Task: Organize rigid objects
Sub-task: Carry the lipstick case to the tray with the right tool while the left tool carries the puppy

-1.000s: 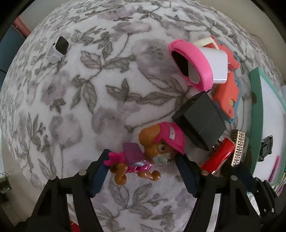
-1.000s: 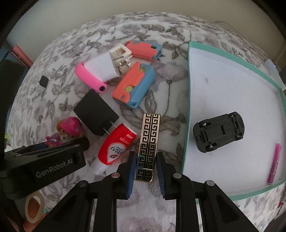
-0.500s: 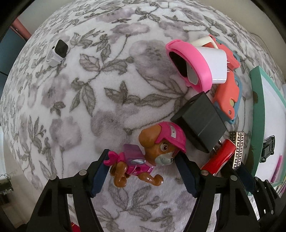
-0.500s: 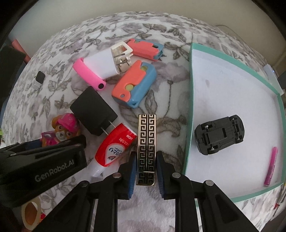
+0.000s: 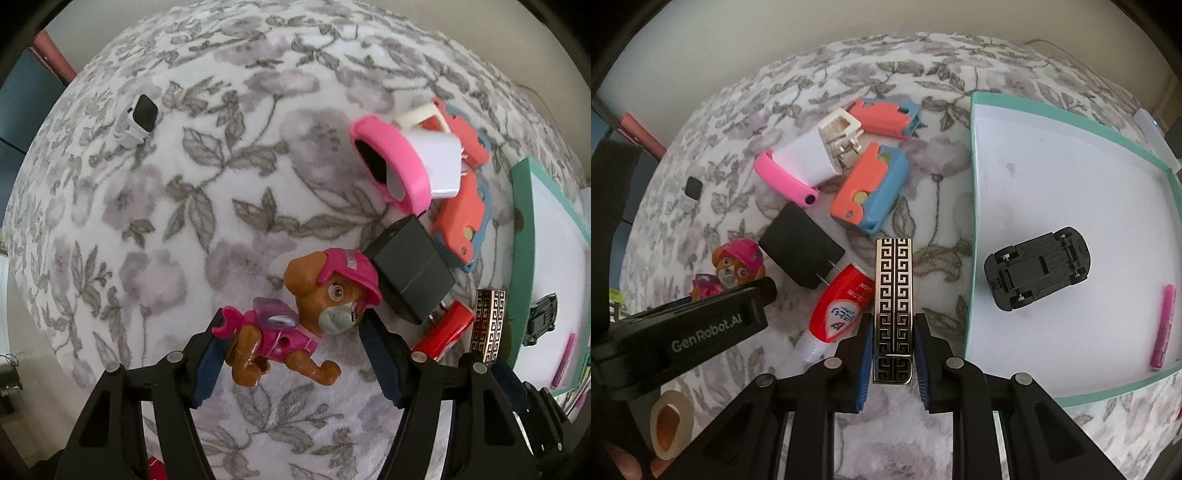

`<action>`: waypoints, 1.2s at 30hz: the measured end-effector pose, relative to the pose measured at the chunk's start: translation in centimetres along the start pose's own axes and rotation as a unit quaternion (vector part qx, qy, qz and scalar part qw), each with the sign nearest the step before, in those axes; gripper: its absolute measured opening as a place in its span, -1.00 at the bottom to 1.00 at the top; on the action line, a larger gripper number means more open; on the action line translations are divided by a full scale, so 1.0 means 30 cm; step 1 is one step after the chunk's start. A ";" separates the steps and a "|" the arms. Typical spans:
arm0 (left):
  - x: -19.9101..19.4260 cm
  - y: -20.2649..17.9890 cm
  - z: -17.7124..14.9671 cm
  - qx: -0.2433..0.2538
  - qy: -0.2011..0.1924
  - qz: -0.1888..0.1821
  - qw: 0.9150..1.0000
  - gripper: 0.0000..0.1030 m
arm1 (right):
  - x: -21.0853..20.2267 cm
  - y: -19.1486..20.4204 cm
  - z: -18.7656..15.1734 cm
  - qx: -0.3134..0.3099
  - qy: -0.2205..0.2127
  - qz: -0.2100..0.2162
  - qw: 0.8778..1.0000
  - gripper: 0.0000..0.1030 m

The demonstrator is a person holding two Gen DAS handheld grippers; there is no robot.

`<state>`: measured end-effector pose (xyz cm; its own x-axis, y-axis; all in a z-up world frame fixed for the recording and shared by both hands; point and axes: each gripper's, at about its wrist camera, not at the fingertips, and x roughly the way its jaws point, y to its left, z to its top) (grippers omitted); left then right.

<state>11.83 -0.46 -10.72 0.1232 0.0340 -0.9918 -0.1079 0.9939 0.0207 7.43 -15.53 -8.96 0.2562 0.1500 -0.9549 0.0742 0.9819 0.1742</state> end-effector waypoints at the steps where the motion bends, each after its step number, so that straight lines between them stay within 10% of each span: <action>1: -0.007 0.003 0.000 -0.002 -0.002 -0.002 1.000 0.38 | -0.008 -0.004 0.003 0.001 -0.002 0.003 1.000 -0.58; 17: -0.331 -0.026 0.011 0.007 -0.131 -0.033 0.991 0.39 | -0.227 -0.106 0.023 0.066 -0.108 0.028 0.992 -0.58; 36: -0.363 -0.501 0.001 0.118 -0.130 -0.056 0.983 0.39 | -0.272 -0.533 -0.017 0.244 -0.125 -0.065 0.959 -0.58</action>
<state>12.15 -15.75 -0.23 0.3728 -0.0817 -0.9243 0.1482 0.9886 -0.0276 3.67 -32.40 -4.08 0.4336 -0.0627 -0.8989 0.5480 0.8102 0.2078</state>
